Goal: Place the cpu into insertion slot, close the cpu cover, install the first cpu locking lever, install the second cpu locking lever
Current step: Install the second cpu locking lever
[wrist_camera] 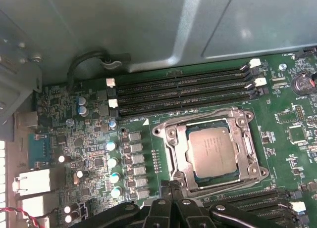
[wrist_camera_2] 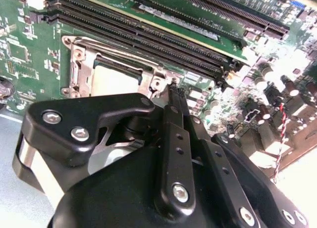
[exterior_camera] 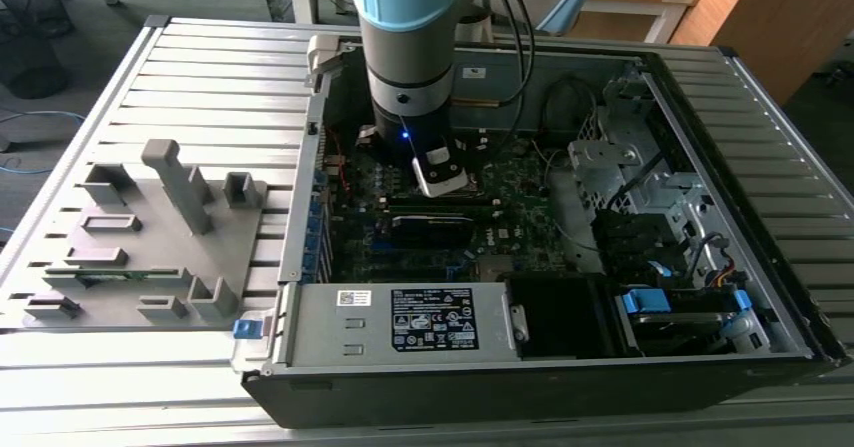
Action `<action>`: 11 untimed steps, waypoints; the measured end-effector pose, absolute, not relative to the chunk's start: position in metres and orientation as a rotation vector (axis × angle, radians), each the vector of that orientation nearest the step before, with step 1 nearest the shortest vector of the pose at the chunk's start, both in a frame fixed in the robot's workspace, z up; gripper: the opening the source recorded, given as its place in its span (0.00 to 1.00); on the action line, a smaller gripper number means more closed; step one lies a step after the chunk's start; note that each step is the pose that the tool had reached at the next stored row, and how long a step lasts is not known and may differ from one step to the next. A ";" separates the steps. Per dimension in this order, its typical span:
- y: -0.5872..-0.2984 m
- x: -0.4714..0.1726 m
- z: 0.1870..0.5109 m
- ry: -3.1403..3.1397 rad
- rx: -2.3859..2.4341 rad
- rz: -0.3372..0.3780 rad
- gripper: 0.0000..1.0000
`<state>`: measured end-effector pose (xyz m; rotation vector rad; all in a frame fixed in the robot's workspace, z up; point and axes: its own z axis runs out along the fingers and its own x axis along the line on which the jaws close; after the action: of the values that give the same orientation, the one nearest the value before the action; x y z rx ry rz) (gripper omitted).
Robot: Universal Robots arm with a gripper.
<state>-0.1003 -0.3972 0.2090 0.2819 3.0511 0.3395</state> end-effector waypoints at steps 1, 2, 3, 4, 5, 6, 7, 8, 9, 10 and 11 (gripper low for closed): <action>-0.397 -0.100 0.209 3.051 0.282 0.339 0.10; -0.397 -0.100 0.209 3.051 0.282 0.339 0.10; -0.397 -0.100 0.209 3.051 0.282 0.339 0.10; -0.397 -0.100 0.209 3.051 0.282 0.339 0.10; -0.397 -0.100 0.209 3.051 0.282 0.338 0.10; -0.397 -0.100 0.209 3.051 0.282 0.337 0.10; -0.397 -0.100 0.210 3.052 0.282 0.337 0.10; -0.397 -0.100 0.211 3.051 0.282 0.335 0.10; -0.397 -0.100 0.213 3.051 0.282 0.334 0.10; -0.397 -0.100 0.215 3.052 0.282 0.333 0.10; -0.397 -0.100 0.217 3.052 0.282 0.333 0.10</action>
<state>-0.1003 -0.3970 0.2169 0.2818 3.0517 0.3325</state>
